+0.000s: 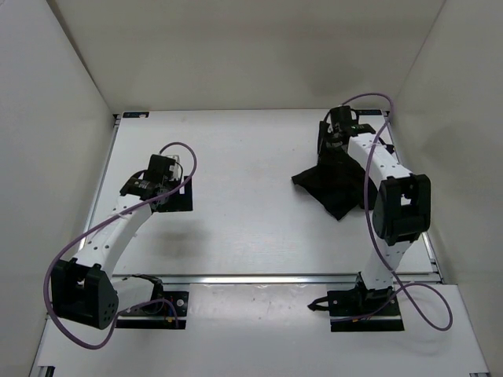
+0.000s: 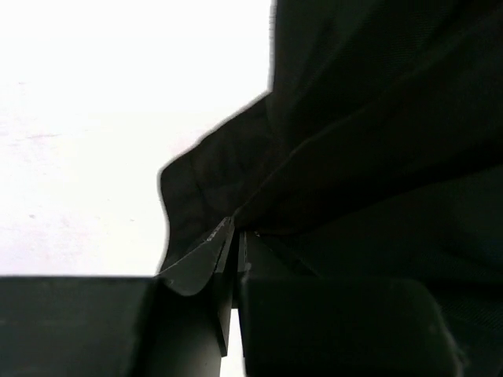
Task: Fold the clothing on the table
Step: Flatten the skirt out
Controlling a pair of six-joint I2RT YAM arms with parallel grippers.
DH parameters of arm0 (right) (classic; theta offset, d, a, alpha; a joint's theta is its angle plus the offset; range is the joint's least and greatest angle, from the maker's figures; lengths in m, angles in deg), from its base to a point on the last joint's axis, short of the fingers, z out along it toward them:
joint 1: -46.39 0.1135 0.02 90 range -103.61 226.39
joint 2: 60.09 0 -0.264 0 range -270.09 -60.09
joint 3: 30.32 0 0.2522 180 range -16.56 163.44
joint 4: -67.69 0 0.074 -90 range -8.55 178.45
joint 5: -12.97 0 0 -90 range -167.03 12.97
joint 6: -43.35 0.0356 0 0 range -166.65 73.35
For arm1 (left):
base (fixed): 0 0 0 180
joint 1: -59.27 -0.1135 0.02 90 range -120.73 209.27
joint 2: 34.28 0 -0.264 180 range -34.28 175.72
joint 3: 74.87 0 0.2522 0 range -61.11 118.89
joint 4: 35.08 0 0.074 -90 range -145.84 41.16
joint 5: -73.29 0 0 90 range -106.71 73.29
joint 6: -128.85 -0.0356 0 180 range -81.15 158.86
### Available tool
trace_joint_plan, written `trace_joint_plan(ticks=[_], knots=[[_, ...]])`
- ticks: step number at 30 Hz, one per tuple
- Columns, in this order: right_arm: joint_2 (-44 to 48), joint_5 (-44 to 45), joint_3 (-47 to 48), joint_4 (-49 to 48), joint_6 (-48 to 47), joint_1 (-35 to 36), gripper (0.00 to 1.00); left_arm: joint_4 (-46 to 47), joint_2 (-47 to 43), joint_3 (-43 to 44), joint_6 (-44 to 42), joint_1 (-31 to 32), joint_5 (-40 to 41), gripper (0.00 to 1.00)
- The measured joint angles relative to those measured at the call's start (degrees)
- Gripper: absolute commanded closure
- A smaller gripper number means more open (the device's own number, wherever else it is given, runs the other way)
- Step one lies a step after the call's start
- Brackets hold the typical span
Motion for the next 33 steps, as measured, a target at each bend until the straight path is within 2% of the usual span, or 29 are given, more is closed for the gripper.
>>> trace_joint_plan(ticks=[5, 7, 9, 11, 13, 17, 20, 22, 25, 29, 33], knots=[[-6.1, -2.3, 10.8, 4.0, -2.6, 3.8, 1.0, 0.3, -0.1, -0.2, -0.7, -1.0, -0.3, 0.01], [-11.0, -3.5, 20.8, 8.0, -4.1, 6.0, 1.0, 0.9, -0.1, -0.2, -0.9, -1.1, -0.6, 0.01], [-17.8, -4.7, 35.8, 11.7, -5.8, 8.5, 1.0, 1.7, 0.0, -0.2, -1.0, -1.2, -1.0, 0.01], [-21.7, -7.0, 46.6, 12.1, -6.7, 10.5, 1.0, 2.7, 0.0, -0.2, -1.1, -1.4, -1.2, 0.01], [-21.1, -9.6, 51.8, 11.9, -8.1, 12.4, 1.0, 3.6, 0.0, 0.1, -1.4, -1.4, -1.1, 0.01], [-12.2, -12.4, 52.6, 11.0, -10.1, 14.1, 1.0, 4.1, -0.3, 3.1, -1.2, -2.1, -1.0, 0.01], [3.8, -17.2, 38.8, 2.6, -8.7, 10.2, 1.0, 5.9, -2.4, 5.4, -0.2, -2.6, -1.7, 0.02], [15.7, -19.4, 24.0, -5.1, -7.3, 5.4, 1.0, 6.8, -4.2, 6.1, 0.7, -2.5, -2.6, 0.02], [27.1, -22.6, 4.7, -12.4, -5.5, -1.7, 1.0, 8.0, -6.4, 6.2, 2.5, -1.7, -4.3, 0.02], [28.0, -25.4, -16.7, -20.7, -5.3, -2.7, 0.99, 9.9, -7.5, 5.0, 4.9, -0.8, -6.9, 0.02], [19.1, -26.2, -37.3, -21.1, -4.7, -0.3, 1.0, 11.0, -8.9, 0.5, 7.6, 0.6, -9.2, 0.02]])
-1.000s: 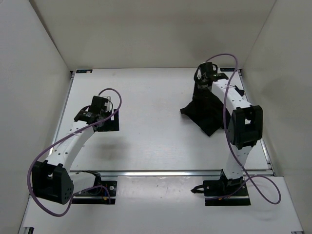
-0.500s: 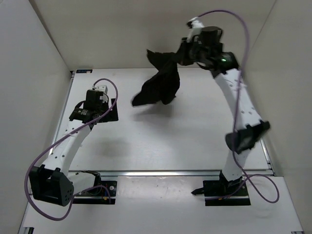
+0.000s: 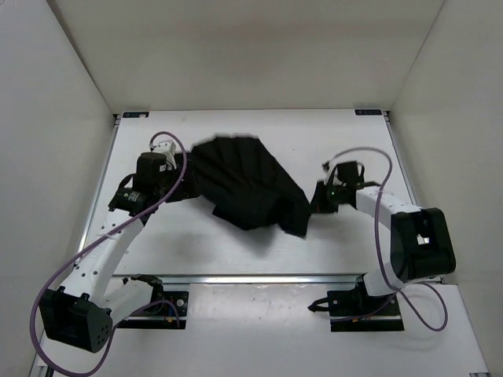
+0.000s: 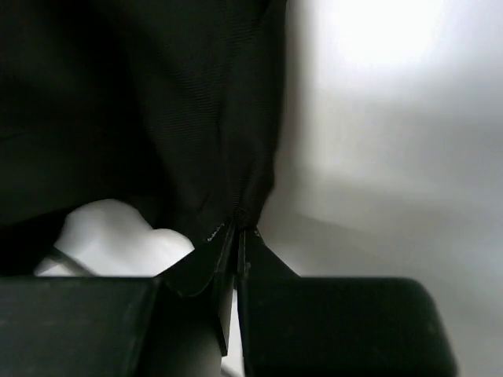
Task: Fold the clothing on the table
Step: Flatten the skirt out
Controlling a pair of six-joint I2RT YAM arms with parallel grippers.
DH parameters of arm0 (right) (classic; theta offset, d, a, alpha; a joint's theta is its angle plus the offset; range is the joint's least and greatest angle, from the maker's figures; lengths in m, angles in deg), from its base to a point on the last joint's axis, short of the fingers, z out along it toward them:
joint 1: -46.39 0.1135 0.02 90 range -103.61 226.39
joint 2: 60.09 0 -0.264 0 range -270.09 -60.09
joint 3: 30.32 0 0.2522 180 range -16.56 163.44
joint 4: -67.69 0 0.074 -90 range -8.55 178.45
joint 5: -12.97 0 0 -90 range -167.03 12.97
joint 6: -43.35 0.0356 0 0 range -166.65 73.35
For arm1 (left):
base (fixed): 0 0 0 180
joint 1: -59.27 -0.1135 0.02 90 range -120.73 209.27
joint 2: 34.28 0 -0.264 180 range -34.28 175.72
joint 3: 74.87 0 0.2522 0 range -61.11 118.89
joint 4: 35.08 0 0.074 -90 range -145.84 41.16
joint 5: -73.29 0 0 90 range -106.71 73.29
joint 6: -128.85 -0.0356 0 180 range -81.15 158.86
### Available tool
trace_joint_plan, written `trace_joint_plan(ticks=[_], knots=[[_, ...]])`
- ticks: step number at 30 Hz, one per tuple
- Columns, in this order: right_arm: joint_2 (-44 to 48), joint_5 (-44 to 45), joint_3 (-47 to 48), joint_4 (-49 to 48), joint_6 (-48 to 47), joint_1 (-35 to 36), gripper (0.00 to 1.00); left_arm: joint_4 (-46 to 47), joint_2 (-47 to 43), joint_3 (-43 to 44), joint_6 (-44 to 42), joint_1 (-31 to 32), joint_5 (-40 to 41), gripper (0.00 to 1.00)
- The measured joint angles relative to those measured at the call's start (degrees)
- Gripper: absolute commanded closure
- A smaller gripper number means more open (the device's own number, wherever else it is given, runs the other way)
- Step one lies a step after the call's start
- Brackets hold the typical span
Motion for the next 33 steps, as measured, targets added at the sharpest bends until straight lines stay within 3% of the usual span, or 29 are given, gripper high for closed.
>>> trace_joint_plan(ticks=[3, 9, 18, 25, 30, 33], knots=[[0.0, -0.8, -7.3, 4.3, 0.1, 1.9, 1.0, 0.5, -0.6, -3.3, 1.9, 1.2, -1.6, 0.01], [6.1, -3.5, -5.4, 1.7, -0.3, 2.4, 1.0, 3.5, -1.5, -8.4, 7.5, 4.5, -3.8, 0.02], [7.2, -4.3, -4.4, 1.1, -1.2, 6.2, 1.0, 13.2, -3.1, -26.8, 22.2, 13.1, -4.9, 0.01], [9.9, -4.3, -7.2, 2.4, -1.8, 10.2, 1.0, 19.5, -2.8, -31.0, 29.0, 15.7, -4.1, 0.01], [12.7, -4.2, -9.5, 3.5, -1.8, 10.7, 1.0, 21.5, 0.2, -31.5, 31.6, 17.8, -1.8, 0.13], [14.5, -4.2, -9.8, 3.6, -1.8, 10.6, 1.0, 22.1, 2.2, -31.5, 32.5, 18.4, -0.3, 0.29]])
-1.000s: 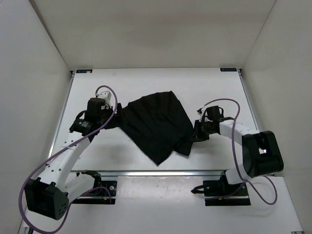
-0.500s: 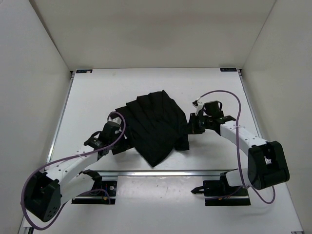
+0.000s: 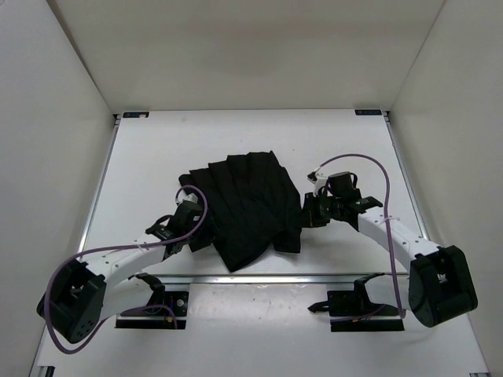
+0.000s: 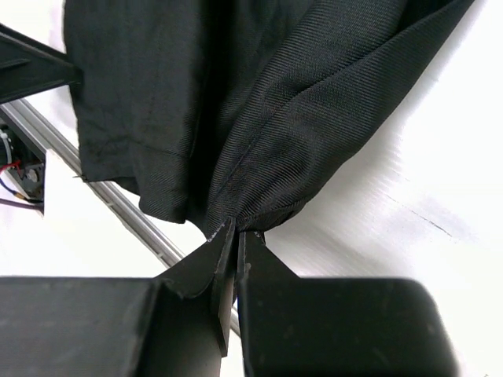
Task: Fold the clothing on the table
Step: Flatten the skirt out
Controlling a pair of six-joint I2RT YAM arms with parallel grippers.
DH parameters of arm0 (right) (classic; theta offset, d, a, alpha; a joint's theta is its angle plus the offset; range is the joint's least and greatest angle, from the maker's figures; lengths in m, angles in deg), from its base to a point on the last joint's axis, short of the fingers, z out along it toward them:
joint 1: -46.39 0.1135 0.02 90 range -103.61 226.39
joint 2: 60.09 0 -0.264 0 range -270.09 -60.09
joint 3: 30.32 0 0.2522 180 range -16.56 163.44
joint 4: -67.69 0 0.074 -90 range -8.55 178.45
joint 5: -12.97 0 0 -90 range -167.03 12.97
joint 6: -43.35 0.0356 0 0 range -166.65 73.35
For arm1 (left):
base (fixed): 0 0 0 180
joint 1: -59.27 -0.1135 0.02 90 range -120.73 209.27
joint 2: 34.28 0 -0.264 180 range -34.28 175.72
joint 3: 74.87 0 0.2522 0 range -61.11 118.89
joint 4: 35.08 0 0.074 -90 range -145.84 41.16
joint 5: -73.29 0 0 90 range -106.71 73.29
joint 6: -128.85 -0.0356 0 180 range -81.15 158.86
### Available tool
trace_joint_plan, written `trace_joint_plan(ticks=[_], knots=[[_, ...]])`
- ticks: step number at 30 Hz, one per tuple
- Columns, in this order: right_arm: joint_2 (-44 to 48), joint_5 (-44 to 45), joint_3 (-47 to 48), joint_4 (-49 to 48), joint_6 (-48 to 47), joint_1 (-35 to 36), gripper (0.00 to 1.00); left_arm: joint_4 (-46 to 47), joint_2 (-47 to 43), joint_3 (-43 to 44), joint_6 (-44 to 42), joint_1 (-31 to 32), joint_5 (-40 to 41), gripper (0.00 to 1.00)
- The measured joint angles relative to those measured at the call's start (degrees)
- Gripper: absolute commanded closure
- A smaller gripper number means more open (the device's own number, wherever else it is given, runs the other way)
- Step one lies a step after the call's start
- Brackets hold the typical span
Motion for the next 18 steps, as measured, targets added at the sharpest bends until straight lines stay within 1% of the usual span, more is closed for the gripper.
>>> trace_joint_plan(ticks=[2, 3, 6, 10, 13, 16, 18], knots=[[1.1, 0.0, 0.0, -0.1, 0.1, -0.2, 1.0, 0.3, 0.5, -0.1, 0.7, 0.0, 1.1, 0.56], [1.5, 0.0, 0.0, -0.1, 0.2, -0.3, 1.0, 0.6, 0.6, -0.2, 1.0, -0.1, 1.6, 0.63], [2.2, 0.1, -0.1, 0.0, 0.3, -0.4, 1.0, 1.7, 1.0, -0.3, 1.6, -0.1, 2.6, 1.0], [2.8, 0.3, -0.2, 0.5, 0.2, -2.0, 1.0, 2.4, 1.8, -0.2, 1.3, -0.2, 2.8, 1.0], [3.4, 0.5, -0.2, 1.6, -0.7, -5.7, 1.0, 0.5, 1.8, 0.9, 0.0, -1.7, 2.5, 1.0], [3.5, 1.0, 1.1, 3.7, -1.9, -11.3, 1.0, -3.5, 0.1, 3.8, -3.3, -6.6, 1.7, 1.0], [3.5, 1.7, 3.3, 5.6, -2.7, -14.1, 1.0, -6.1, -2.0, 6.3, -6.1, -11.6, 0.4, 1.0]])
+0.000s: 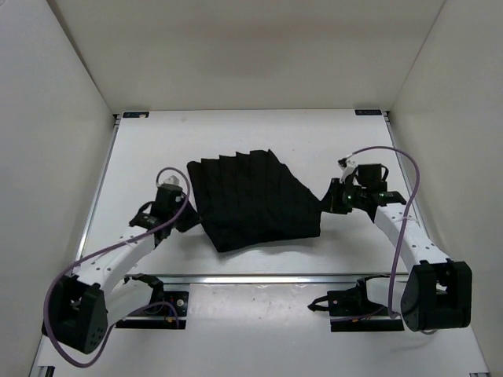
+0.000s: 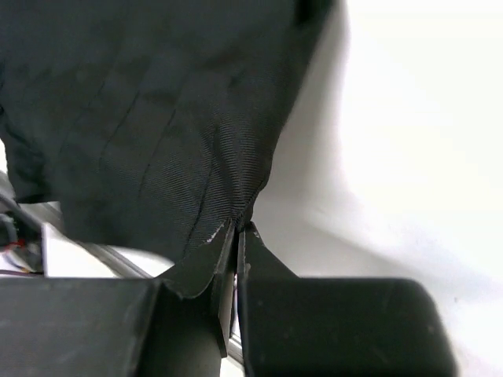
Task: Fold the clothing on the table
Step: Flatten the skirt out
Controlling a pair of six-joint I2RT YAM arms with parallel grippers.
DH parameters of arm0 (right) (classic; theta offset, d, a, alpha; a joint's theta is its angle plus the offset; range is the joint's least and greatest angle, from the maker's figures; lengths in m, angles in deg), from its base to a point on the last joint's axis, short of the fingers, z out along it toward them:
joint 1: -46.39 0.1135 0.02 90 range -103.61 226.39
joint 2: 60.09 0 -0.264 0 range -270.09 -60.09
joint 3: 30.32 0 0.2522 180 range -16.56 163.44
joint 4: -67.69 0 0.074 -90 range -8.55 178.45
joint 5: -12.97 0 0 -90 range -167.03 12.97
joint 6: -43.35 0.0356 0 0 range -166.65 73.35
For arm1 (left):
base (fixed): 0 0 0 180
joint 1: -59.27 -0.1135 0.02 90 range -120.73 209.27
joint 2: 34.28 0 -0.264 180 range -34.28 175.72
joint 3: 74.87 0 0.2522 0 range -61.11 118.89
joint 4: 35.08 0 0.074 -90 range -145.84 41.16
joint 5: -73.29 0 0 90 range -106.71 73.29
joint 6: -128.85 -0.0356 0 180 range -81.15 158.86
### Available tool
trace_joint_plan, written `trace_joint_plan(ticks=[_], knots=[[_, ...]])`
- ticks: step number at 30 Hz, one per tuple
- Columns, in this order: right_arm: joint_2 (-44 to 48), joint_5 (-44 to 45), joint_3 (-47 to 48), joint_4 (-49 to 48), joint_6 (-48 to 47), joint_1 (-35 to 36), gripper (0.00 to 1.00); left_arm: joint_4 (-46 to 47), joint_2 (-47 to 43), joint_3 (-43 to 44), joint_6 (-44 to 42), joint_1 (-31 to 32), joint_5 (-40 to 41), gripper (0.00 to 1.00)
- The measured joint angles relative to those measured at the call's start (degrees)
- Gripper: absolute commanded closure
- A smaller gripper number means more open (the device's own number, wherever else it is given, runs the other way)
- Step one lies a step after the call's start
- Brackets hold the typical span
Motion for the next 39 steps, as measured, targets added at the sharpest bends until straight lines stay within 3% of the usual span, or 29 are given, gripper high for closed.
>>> trace_joint_plan(ticks=[3, 6, 14, 18, 22, 28, 31, 35, 37, 39], knots=[[0.0, -0.5, 3.8, 0.7, -0.4, -0.7, 1.0, -3.2, -2.0, 4.8, -4.7, -4.7, -2.6, 1.0], [0.0, -1.0, 4.8, 0.0, -0.4, -0.5, 1.0, -5.2, -1.5, 7.3, -8.2, -5.0, -3.1, 1.0], [-1.3, -3.0, -0.7, -0.7, 0.5, -3.0, 1.0, -6.3, 3.1, 2.3, -9.8, -3.9, -9.4, 1.0], [-6.4, -3.7, 2.3, 1.4, 0.4, -3.5, 1.0, -7.2, 9.9, 5.1, -12.4, -4.9, -11.6, 1.0], [-15.3, -3.9, 17.6, 4.8, -0.2, -4.8, 1.0, -11.3, 23.4, 21.8, -17.2, -5.3, -11.8, 1.0], [-27.3, -0.9, 57.0, 4.0, -1.4, -7.0, 1.0, -14.9, 42.4, 67.8, -25.8, -5.4, -10.1, 1.0], [-27.8, 2.5, 69.6, 2.4, -3.5, -6.6, 1.0, -12.9, 44.0, 83.0, -28.5, -5.6, -8.2, 1.0], [-20.6, 3.8, 66.2, -2.0, -4.7, -6.7, 1.0, -9.0, 38.1, 85.3, -29.9, -6.9, -8.3, 1.0], [-16.0, 2.7, 58.3, -3.7, -4.5, -7.4, 1.0, -7.5, 34.1, 80.0, -30.2, -7.1, -8.7, 1.0], [-11.7, 2.4, 47.3, -5.0, -4.5, -8.0, 1.0, -5.0, 28.7, 68.8, -30.5, -6.4, -9.4, 1.0]])
